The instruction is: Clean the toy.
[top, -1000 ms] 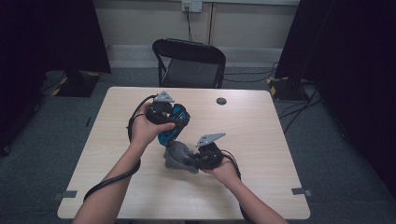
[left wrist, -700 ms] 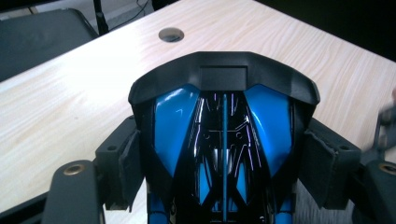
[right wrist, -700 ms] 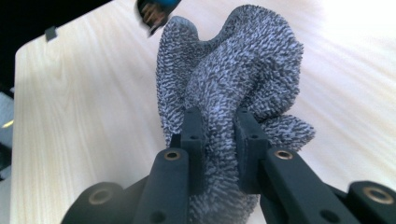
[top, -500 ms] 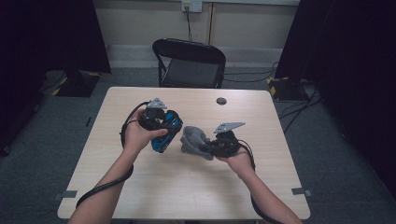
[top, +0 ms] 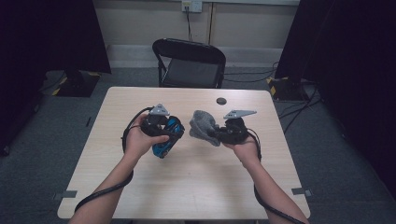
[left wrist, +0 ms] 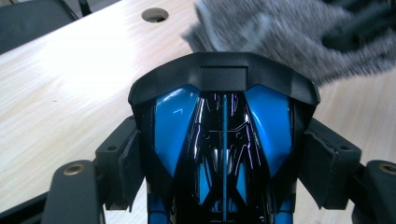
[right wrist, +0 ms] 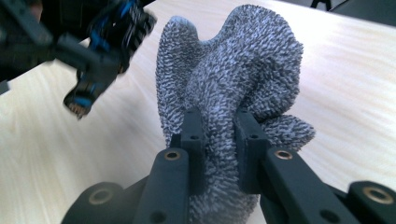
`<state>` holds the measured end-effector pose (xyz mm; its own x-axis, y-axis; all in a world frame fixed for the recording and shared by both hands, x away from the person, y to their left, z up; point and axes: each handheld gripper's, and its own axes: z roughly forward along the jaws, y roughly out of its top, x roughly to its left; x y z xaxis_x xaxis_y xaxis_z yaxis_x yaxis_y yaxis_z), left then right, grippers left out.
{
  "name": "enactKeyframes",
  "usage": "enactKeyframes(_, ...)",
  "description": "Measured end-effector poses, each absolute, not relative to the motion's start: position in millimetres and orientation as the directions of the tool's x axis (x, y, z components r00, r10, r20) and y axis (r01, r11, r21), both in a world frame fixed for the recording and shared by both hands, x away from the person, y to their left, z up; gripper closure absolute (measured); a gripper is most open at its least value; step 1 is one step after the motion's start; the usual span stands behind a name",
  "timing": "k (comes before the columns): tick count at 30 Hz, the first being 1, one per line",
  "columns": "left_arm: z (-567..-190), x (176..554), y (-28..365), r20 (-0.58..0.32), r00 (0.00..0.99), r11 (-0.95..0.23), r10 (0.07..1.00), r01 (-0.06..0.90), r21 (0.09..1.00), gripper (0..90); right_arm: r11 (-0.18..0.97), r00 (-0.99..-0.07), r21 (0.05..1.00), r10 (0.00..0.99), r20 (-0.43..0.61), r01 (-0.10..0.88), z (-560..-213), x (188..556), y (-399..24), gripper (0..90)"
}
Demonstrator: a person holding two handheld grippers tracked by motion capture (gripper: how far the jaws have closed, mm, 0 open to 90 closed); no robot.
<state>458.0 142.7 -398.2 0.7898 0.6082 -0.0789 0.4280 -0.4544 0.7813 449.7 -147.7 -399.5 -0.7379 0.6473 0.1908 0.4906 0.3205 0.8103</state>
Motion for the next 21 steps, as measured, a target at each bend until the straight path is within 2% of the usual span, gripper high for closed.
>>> enactKeyframes(10, -401.0, 454.8, 125.4, -0.078, 0.811, -0.473, 0.579, 0.412, 0.778, 25.5, 0.295, -0.741, 0.828, 0.641, 0.197, 0.476, -392.2, 455.4, -128.0, 76.9)
enactKeyframes(21, -392.5, 457.0, 120.6, -0.068, 0.814, -0.468, 0.577, 0.398, 0.789, 25.5, 0.314, -0.757, 0.816, 0.618, 0.214, 0.486, -403.3, 452.2, -117.2, 76.8)
